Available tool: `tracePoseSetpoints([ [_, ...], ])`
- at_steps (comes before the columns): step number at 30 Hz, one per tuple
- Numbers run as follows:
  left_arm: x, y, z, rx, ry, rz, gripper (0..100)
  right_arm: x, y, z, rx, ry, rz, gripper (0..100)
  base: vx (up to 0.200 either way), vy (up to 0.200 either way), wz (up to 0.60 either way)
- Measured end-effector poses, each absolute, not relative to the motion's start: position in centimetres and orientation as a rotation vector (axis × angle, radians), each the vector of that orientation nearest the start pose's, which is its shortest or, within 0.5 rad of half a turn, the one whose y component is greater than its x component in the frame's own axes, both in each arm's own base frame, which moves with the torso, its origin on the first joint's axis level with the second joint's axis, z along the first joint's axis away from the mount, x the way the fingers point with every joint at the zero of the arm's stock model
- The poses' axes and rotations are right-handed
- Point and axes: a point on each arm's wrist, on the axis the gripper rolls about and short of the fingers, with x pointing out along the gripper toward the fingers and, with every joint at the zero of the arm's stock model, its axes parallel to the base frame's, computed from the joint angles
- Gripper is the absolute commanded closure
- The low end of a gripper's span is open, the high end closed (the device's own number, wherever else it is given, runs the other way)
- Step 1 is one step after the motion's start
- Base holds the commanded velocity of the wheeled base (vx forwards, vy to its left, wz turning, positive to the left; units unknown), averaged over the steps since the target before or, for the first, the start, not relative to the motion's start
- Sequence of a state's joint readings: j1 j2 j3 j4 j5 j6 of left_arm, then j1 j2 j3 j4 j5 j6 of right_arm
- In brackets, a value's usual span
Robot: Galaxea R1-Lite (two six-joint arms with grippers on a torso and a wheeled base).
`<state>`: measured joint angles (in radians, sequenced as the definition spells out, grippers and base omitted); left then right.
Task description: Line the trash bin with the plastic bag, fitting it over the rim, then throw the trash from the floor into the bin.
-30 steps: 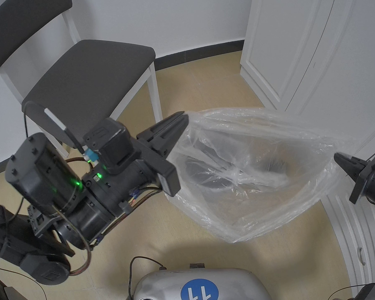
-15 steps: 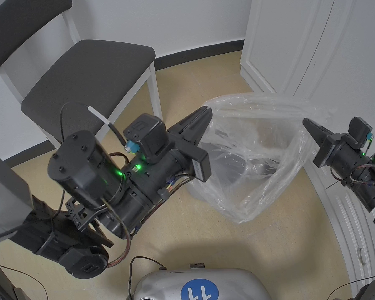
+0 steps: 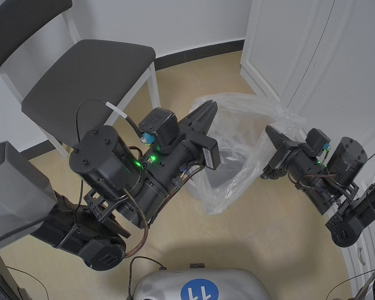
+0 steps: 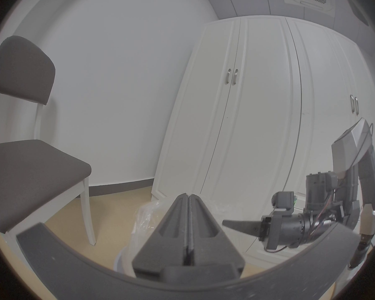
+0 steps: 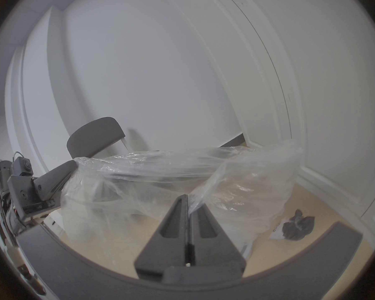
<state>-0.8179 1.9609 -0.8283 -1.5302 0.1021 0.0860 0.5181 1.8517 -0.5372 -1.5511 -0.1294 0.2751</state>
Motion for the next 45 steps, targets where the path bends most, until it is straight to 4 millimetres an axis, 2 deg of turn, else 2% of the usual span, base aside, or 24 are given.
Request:
tracePoseSetpoints([
  [8,25.2,-25.7,18.7,-0.105,-0.390,-0.674,100,27.8,15.8,15.3,0.420,-0.148,0.416,100,0.000,0.000,0.00],
  [14,25.9,-25.9,18.3,-0.102,-0.389,-0.665,100,28.3,15.7,15.0,0.435,-0.138,0.410,100,0.000,0.000,0.00],
  [20,26.3,-26.4,18.1,-0.143,-0.379,-0.675,100,29.3,14.2,14.5,0.424,-0.133,0.374,100,0.000,0.000,0.00],
  [30,27.6,-28.4,16.6,-0.234,-0.340,-0.705,100,30.7,11.6,13.7,0.403,-0.119,0.336,100,0.000,0.000,0.00],
  [37,29.5,-29.9,16.0,-0.380,-0.322,-0.729,100,31.0,10.1,13.6,0.380,-0.118,0.319,100,0.000,0.000,0.00],
  [45,32.8,-30.7,14.9,-0.412,-0.338,-0.717,100,30.8,8.9,13.8,0.315,-0.128,0.294,100,0.000,0.000,0.00],
])
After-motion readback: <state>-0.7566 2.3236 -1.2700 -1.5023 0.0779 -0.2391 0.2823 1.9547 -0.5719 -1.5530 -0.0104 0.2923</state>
